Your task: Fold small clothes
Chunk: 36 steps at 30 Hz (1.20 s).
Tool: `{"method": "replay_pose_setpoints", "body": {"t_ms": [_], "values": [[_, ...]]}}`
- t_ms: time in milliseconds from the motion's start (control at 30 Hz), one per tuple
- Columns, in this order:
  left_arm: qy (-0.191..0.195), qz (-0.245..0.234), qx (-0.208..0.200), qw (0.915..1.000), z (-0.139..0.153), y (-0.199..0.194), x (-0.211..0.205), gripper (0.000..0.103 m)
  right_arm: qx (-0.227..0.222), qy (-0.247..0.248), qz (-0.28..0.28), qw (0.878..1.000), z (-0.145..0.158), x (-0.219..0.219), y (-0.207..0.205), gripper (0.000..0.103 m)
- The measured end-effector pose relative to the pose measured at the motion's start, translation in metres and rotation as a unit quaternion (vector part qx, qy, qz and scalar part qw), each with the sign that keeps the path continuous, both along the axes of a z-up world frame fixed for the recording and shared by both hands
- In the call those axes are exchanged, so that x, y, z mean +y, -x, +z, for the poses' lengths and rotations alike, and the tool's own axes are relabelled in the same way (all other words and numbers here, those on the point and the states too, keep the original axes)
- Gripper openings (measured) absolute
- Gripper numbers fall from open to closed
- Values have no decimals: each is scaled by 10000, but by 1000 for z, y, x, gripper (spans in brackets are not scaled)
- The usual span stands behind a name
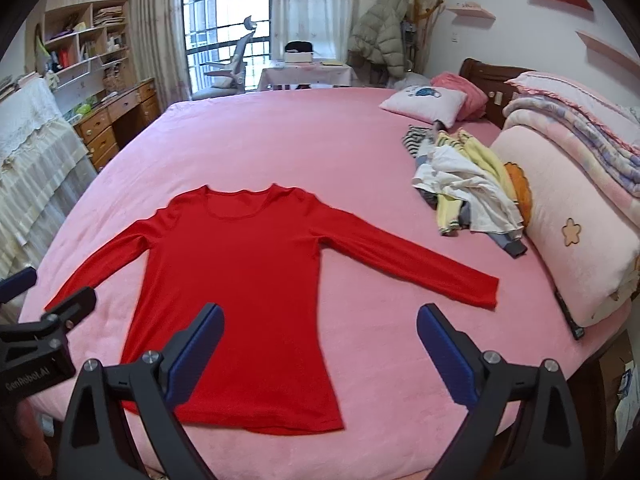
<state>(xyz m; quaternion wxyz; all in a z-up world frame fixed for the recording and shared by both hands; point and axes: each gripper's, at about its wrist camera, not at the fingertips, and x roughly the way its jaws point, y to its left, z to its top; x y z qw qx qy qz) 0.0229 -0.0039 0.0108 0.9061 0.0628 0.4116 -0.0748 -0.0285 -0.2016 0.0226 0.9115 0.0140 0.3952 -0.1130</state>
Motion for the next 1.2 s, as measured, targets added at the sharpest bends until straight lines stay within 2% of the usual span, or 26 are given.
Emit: {"method": "replay_pose_setpoints", "body": {"t_ms": [167, 400, 633, 767, 1033, 1200], "values": [[120, 32, 86, 9999, -1, -19, -3, 102, -44, 130, -194, 9997, 3, -16, -6, 98], [46, -42, -35, 10000, 4, -44, -15, 102, -87, 203, -413, 9989, 4, -52, -20, 96], [-147, -247, -120, 9995, 3, -79, -44, 102, -38, 127, -666, 9977, -3, -115, -34, 94], [-171, -433, -51, 9989, -13, -107, -70, 102, 44, 94, -875, 9961, -16, -162, -41, 94], [-412, -888, -159, 9951, -72, -147, -144, 102, 371, -16, -1310, 9907, -68, -243, -53, 87], [-434, -1044, 126, 9935, -114, -170, -186, 102, 667, -213, -1653, 9838, -108, -293, -58, 84]]}}
